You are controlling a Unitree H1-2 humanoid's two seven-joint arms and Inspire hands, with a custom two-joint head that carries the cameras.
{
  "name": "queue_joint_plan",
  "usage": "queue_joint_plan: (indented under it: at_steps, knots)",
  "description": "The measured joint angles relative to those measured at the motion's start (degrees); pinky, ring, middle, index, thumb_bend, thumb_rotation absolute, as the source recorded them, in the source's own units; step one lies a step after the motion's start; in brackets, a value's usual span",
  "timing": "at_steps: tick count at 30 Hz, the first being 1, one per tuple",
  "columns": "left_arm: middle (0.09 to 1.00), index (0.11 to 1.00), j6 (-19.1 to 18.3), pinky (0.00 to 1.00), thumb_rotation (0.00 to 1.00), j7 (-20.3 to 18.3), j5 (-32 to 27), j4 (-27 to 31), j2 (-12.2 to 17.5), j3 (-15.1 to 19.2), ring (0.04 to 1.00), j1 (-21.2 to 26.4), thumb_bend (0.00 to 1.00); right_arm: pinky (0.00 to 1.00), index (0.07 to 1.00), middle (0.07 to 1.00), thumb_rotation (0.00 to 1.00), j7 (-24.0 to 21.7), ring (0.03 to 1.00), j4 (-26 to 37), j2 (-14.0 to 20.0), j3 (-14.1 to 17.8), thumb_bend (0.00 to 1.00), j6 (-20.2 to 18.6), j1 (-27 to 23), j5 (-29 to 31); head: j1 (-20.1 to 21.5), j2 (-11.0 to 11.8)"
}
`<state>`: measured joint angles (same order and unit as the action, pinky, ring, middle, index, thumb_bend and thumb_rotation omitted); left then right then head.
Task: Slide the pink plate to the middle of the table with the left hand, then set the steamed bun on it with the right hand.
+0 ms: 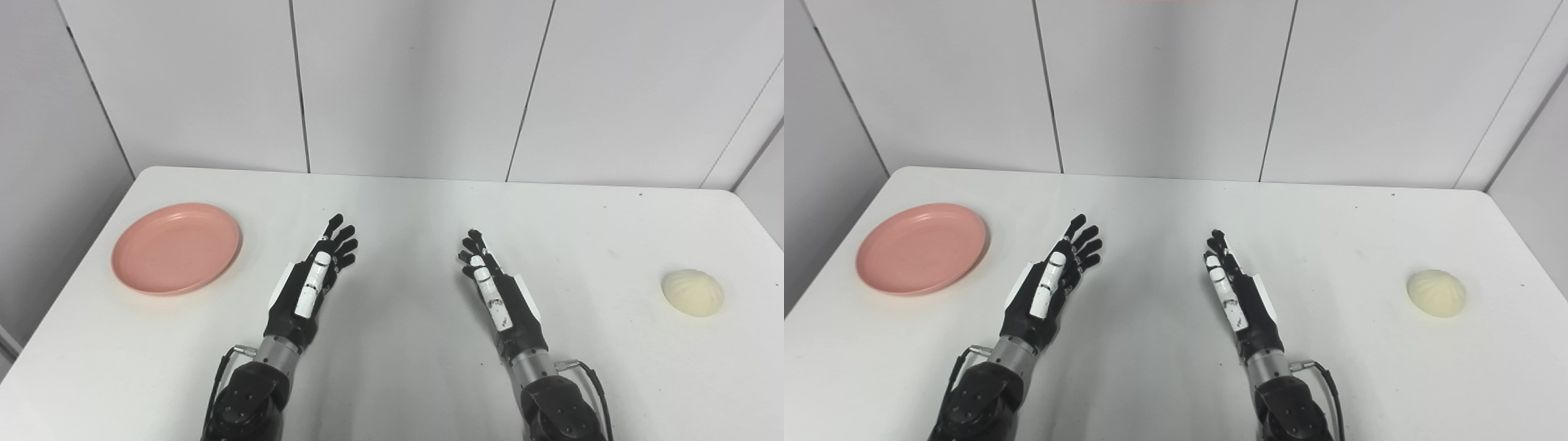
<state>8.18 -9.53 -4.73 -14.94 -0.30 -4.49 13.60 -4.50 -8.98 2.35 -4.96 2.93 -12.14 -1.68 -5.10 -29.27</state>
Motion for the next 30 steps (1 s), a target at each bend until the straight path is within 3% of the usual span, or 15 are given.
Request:
queue_joint_plan:
  at_steps: [30]
  knots:
    - [0.949,0.959,-0.05,0.92,1.00,-0.06,-0.03,0.01,-0.01,0.01,0.931,0.00,0.47,0.95,0.979,0.962,1.00,-0.03,0.936,0.05,-0.06,0.10,0.20,-0.01,0.05,0.13,0.00,0.00]
